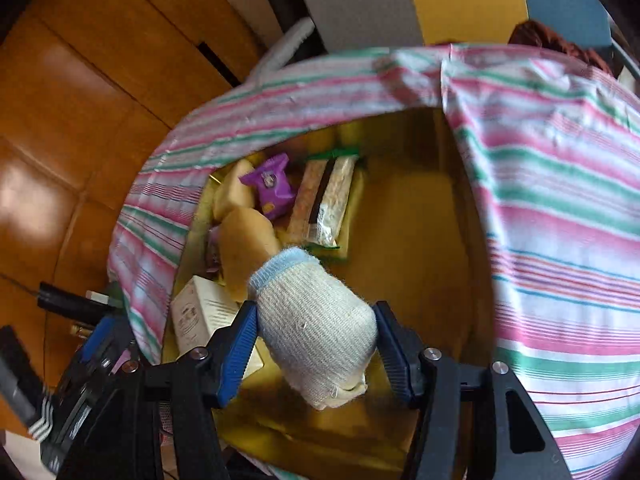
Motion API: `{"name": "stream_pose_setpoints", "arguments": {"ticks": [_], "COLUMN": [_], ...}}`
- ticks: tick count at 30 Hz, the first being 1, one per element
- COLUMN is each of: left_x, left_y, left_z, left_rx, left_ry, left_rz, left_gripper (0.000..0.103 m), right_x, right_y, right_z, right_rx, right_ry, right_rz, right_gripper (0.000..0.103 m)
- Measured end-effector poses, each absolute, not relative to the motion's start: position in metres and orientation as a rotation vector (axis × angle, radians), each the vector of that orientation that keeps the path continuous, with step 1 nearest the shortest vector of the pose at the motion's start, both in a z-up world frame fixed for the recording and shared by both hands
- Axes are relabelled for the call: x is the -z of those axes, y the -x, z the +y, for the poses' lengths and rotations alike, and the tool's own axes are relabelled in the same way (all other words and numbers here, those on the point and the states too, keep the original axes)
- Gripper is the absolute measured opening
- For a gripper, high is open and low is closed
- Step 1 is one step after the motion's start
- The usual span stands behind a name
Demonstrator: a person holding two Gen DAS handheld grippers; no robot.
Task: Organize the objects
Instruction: 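Carry the white knitted bundle over the tray and release it with the right tool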
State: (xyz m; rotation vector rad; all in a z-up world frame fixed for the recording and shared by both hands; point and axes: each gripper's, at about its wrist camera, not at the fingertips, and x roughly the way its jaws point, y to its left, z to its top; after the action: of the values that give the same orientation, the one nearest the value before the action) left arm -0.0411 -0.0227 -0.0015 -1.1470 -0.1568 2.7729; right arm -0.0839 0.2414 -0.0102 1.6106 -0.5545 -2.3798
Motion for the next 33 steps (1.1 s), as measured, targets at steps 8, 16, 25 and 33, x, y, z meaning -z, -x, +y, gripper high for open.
{"name": "stream_pose_setpoints", "arguments": {"ticks": [8,16,25,33], "left_x": [0.013,0.013,0.002,-0.006], "left_y": [0.044,0.043,0.037,0.029], "left_z": [-0.033,-0.029,-0.016,0.000], "left_rx": [-2.772,-2.763,-2.759,-2.743], "left_ry": [1.193,1.186,1.143,1.105], "left_rz": [-0.185,-0.175,-0.120,-0.058], "left_gripper": [0.071,0.071,0.071,0.072], "right_x": [0.060,0.052,0.015,-0.010], "right_y": [0.100,0.086,0.071,0.049], "right_z": [0.190,0.204,0.220,0.236], "right_rx": [2.146,2.182,2.339,2.469], "right_ry": [-1.706,-1.621,-1.511,-1.427], "right_rz": [-0.621,-0.661,-0.575,-0.431], "right_gripper": [0.062,0.079,0.079,0.079]}}
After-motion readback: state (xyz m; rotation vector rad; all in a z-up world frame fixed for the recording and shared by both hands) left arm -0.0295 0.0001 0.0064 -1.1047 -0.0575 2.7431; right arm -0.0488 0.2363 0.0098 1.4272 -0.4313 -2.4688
